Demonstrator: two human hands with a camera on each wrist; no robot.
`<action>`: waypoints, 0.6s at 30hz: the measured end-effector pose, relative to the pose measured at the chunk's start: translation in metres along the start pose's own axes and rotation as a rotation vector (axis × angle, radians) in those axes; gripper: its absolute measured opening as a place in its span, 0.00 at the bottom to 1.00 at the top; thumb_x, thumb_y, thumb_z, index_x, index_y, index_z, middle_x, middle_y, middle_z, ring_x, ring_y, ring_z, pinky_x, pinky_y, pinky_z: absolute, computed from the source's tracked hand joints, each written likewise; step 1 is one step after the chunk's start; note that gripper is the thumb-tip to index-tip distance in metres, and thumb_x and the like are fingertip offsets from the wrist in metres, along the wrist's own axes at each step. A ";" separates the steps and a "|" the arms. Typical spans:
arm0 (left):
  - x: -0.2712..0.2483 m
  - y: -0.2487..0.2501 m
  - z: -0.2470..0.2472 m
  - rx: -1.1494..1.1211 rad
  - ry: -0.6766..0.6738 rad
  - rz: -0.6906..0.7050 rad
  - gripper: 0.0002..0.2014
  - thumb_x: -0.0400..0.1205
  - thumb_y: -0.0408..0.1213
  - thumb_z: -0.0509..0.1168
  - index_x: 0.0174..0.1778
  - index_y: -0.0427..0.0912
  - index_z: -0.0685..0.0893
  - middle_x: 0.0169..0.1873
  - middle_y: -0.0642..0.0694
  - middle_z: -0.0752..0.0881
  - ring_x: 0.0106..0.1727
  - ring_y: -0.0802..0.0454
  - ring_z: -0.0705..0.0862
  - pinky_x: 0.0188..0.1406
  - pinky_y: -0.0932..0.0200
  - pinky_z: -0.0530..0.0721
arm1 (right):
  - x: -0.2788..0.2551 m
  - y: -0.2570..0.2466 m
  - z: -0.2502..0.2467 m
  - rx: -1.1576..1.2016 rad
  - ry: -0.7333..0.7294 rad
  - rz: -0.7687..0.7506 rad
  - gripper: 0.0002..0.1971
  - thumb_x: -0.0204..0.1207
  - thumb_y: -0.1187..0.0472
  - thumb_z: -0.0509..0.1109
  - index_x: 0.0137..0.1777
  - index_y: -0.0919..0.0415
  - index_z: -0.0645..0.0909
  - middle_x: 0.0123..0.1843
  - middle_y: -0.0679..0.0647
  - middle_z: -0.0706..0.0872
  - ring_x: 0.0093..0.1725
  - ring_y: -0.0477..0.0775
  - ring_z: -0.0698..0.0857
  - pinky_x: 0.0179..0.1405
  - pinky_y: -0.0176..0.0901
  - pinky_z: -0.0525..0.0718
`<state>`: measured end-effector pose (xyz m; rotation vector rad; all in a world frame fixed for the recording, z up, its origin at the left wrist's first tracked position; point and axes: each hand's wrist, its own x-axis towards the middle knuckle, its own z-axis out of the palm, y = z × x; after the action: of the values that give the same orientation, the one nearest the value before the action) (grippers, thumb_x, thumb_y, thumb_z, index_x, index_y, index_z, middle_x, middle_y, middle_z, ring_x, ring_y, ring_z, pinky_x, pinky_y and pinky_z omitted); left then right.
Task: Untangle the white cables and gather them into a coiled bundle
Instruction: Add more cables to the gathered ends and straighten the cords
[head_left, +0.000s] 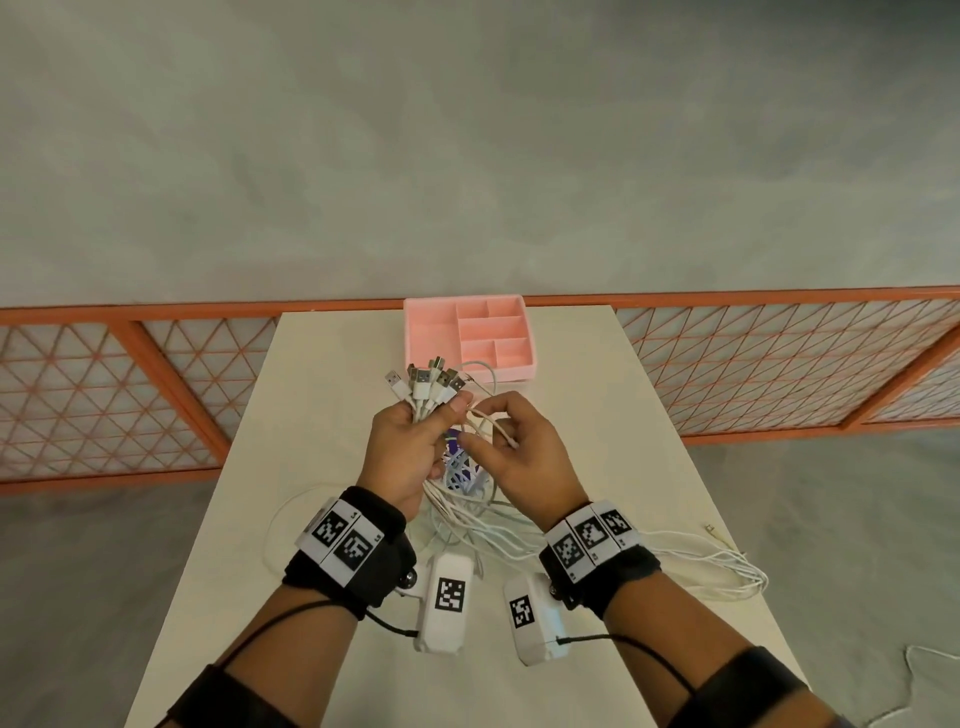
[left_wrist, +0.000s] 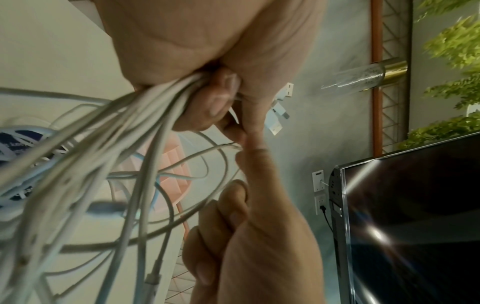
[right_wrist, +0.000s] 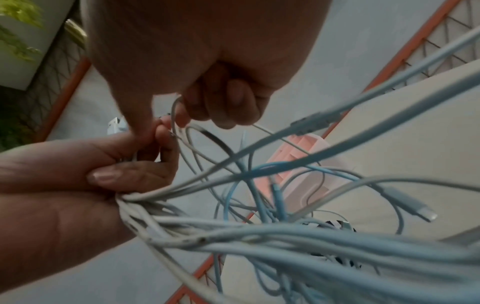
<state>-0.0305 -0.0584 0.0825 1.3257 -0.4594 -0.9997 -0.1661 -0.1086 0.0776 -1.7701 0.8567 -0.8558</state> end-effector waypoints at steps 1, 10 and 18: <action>0.000 0.000 0.000 0.001 0.002 0.001 0.19 0.76 0.42 0.78 0.52 0.31 0.84 0.35 0.40 0.82 0.20 0.55 0.65 0.17 0.63 0.64 | 0.000 0.002 0.000 -0.054 0.020 -0.029 0.06 0.79 0.65 0.72 0.53 0.59 0.78 0.26 0.33 0.80 0.26 0.40 0.77 0.31 0.31 0.74; -0.002 0.006 0.010 -0.030 -0.054 0.050 0.28 0.71 0.45 0.78 0.58 0.24 0.85 0.33 0.50 0.87 0.18 0.59 0.66 0.15 0.64 0.65 | 0.013 0.018 -0.002 -0.539 -0.063 0.115 0.14 0.76 0.64 0.64 0.56 0.51 0.87 0.37 0.49 0.88 0.40 0.56 0.85 0.43 0.46 0.84; 0.002 0.003 0.005 -0.056 -0.091 0.111 0.28 0.67 0.53 0.78 0.53 0.33 0.90 0.42 0.36 0.83 0.20 0.56 0.62 0.17 0.63 0.62 | 0.020 0.013 0.003 -0.196 -0.055 0.211 0.15 0.76 0.61 0.73 0.28 0.50 0.79 0.20 0.40 0.79 0.22 0.40 0.74 0.31 0.40 0.74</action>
<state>-0.0320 -0.0628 0.0862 1.1956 -0.5644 -0.9764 -0.1559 -0.1278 0.0675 -1.8221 1.0995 -0.5996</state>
